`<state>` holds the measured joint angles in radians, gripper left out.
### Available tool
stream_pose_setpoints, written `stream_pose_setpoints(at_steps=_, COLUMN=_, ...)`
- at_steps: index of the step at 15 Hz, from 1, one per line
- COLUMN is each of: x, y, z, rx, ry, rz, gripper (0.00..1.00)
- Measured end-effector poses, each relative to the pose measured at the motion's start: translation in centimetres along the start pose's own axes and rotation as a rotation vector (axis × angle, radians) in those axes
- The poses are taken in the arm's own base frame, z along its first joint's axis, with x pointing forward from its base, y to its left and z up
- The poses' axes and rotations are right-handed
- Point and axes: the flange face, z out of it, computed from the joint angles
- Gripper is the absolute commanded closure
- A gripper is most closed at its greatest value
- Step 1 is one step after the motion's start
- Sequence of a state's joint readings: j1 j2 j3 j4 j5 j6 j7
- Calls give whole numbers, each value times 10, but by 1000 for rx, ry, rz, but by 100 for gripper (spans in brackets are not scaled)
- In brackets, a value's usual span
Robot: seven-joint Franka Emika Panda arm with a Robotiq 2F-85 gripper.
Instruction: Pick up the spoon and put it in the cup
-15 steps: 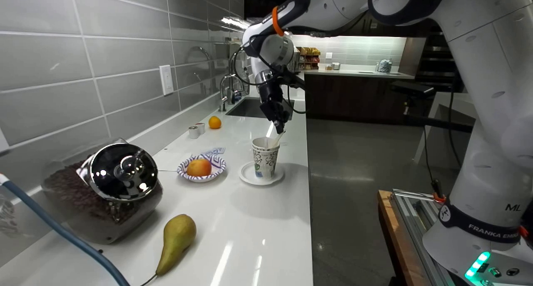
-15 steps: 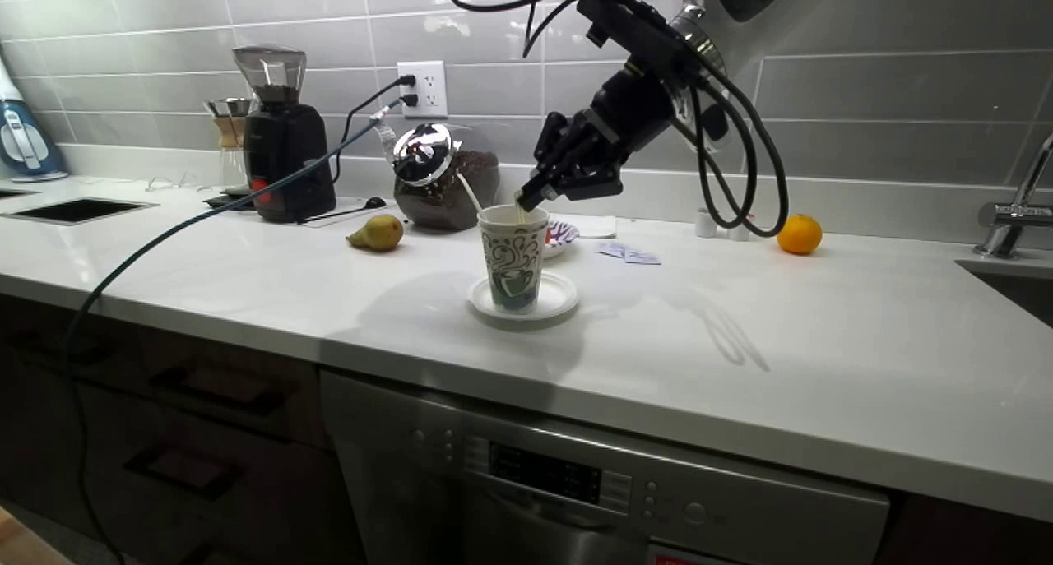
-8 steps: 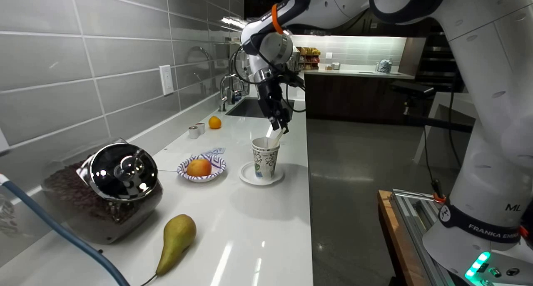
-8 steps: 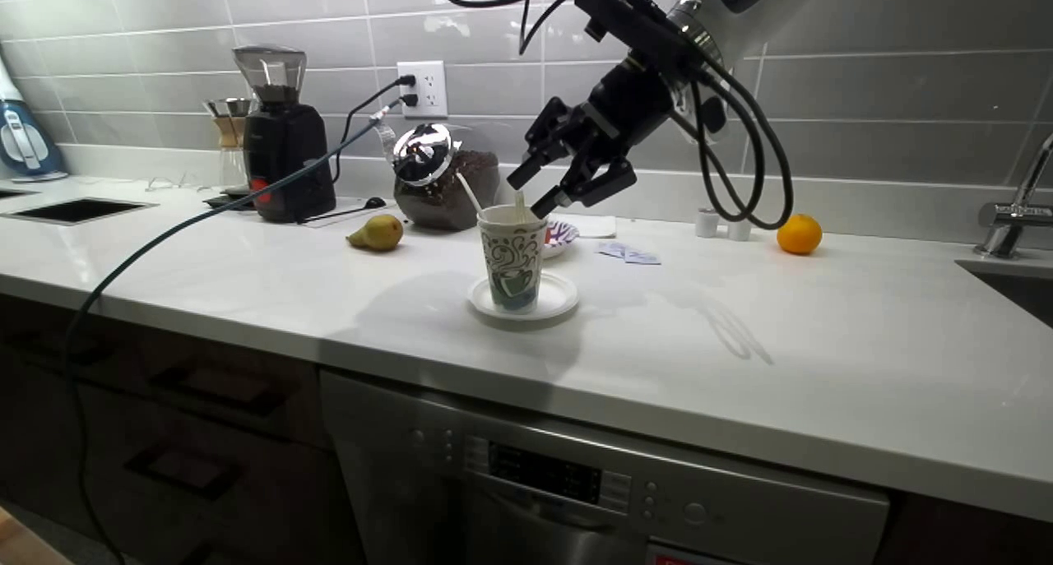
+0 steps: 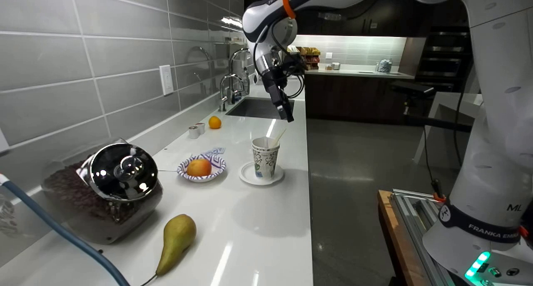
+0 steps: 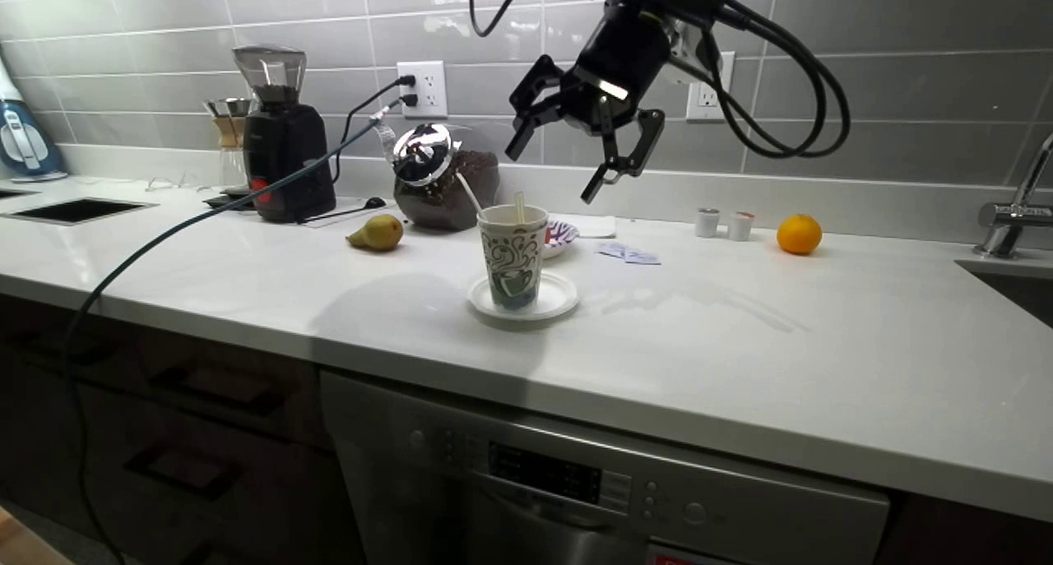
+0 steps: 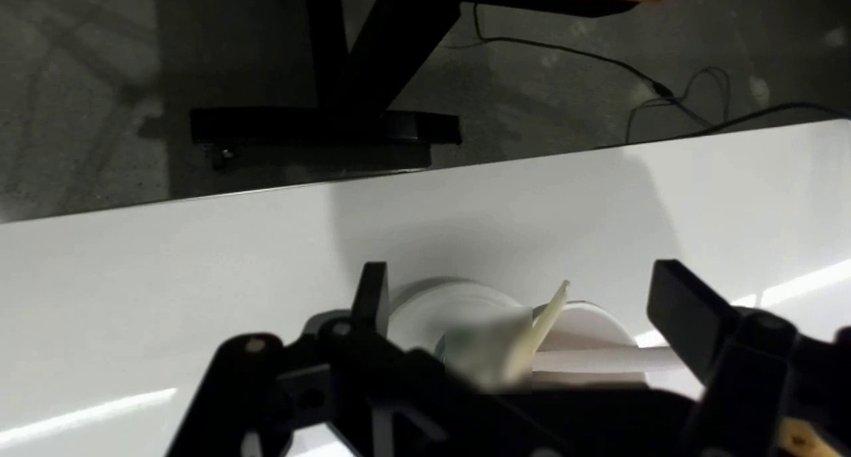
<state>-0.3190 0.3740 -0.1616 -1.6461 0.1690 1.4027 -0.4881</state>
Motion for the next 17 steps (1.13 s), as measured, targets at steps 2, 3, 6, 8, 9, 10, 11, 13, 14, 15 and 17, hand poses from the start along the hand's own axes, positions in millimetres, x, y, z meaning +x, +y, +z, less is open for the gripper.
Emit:
stream_pose_setpoints(at_steps=2, x=-6, y=-14, z=4, rx=-68, ry=24, rz=-70, gripper=0)
stream_pose_setpoints(at_steps=3, x=-9, y=-22, z=7, rx=-102, ry=35, rz=-104, gripper=0)
stream_pose_setpoints(at_steps=6, x=-16, y=-45, z=18, rx=-216, ry=68, rz=-196, gripper=0)
stream_pose_setpoints(at_steps=8, x=-22, y=-60, z=27, rx=-294, ry=85, rz=-254, gripper=0)
stream_pose_setpoints(at_steps=9, x=-26, y=-65, z=31, rx=-334, ry=92, rz=-282, gripper=0)
stream_pose_setpoints(at_steps=10, x=-31, y=-71, z=36, rx=-375, ry=97, rz=-311, gripper=0)
stream_pose_setpoints(at_steps=11, x=-37, y=-76, z=39, rx=-416, ry=101, rz=-336, gripper=0)
stream_pose_setpoints(at_steps=13, x=-47, y=-83, z=44, rx=-499, ry=105, rz=-386, gripper=0)
stream_pose_setpoints(at_steps=14, x=-52, y=-87, z=46, rx=-541, ry=105, rz=-411, gripper=0)
stream_pose_setpoints(at_steps=15, x=-56, y=-90, z=46, rx=-567, ry=106, rz=-427, gripper=0)
stream_pose_setpoints(at_steps=17, x=-64, y=-94, z=46, rx=-585, ry=110, rz=-444, gripper=0)
